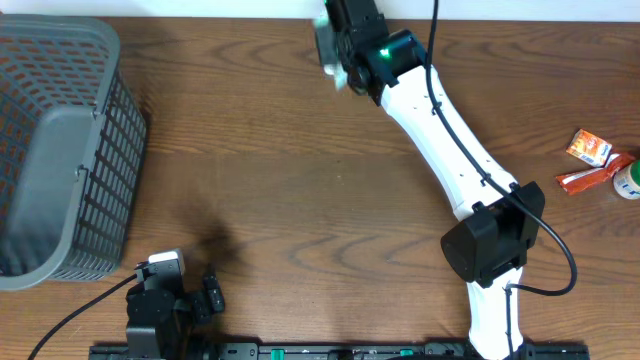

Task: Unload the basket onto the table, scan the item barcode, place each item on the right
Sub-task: 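Hold the wipes pack up under the scanner with the right gripper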

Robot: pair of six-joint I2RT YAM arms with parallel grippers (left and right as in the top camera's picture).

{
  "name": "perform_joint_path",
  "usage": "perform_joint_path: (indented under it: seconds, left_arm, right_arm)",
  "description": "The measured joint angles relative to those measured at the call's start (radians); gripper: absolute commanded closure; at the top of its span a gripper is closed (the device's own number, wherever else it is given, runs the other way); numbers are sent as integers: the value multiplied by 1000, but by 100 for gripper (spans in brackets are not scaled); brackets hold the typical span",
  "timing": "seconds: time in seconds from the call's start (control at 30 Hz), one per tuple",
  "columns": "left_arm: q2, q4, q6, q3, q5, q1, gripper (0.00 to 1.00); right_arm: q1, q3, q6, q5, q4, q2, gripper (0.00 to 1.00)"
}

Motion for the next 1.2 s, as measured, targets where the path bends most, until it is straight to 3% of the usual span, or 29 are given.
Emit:
perform_joint_path:
  seconds: [0.1, 0.3, 0.47, 0.7, 0.93, 1.2]
  left_arm:
    - [0, 0, 0, 0, 0, 0, 6]
    - [0, 0, 0, 0, 0, 0, 6]
    - [0, 0, 0, 0, 2, 0, 6]
    - [0, 0, 0, 0, 3, 0, 6]
    - [0, 0, 0, 0, 3, 0, 6]
    - [0, 0, 0, 0, 3, 0, 6]
  right_arm:
    - [-14, 0, -113, 82, 262, 4, 99]
    - [-36, 10, -339, 132, 605, 63, 98]
    - [-45, 13, -624, 115, 830, 196, 98]
    - [-42, 10, -877, 103, 1022, 410, 98]
    - [-40, 8, -1070, 61, 1073, 493, 99]
    - [-19, 8, -1125, 2, 1080, 551, 99]
